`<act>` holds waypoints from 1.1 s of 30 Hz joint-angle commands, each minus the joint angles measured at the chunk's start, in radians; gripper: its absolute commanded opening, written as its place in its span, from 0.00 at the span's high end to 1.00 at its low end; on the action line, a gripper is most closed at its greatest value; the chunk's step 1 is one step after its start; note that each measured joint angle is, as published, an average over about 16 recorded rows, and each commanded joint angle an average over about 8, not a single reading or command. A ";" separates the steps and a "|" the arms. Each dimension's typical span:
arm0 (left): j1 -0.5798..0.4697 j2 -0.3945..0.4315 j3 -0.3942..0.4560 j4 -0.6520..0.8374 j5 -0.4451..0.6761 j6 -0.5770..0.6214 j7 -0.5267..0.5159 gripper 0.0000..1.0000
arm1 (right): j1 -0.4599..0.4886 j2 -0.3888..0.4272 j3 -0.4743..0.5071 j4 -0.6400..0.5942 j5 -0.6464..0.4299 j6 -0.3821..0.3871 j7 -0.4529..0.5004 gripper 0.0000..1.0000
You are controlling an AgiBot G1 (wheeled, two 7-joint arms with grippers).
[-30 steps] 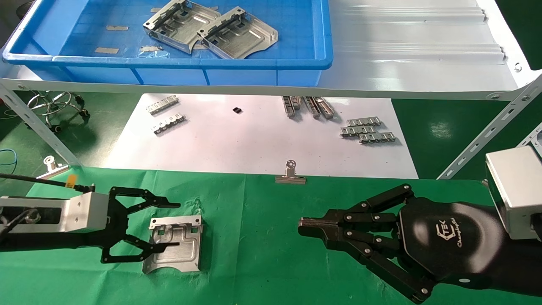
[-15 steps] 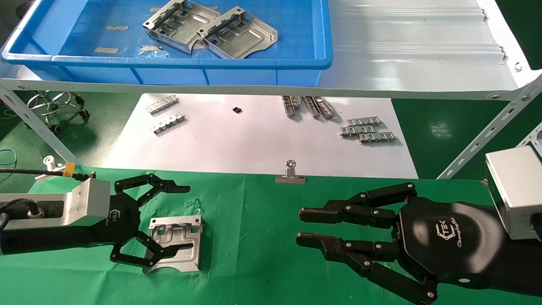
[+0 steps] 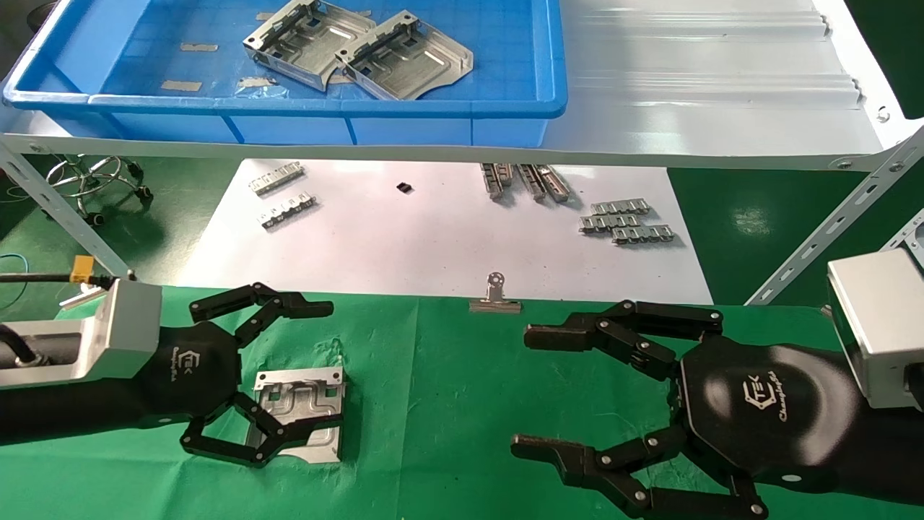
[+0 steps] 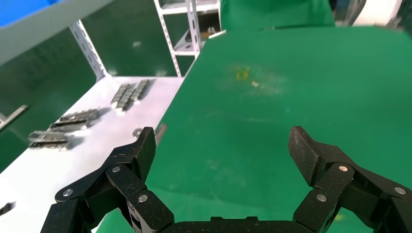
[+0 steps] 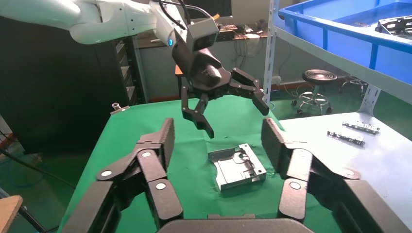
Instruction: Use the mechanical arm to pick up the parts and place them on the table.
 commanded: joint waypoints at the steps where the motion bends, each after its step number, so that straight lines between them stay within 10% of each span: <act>1: 0.015 -0.005 -0.018 -0.025 -0.011 0.000 -0.027 0.00 | 0.000 0.000 0.000 0.000 0.000 0.000 0.000 0.00; 33: 0.221 -0.077 -0.267 -0.373 -0.162 0.007 -0.388 0.00 | 0.000 0.000 0.000 0.000 0.000 0.001 0.000 0.00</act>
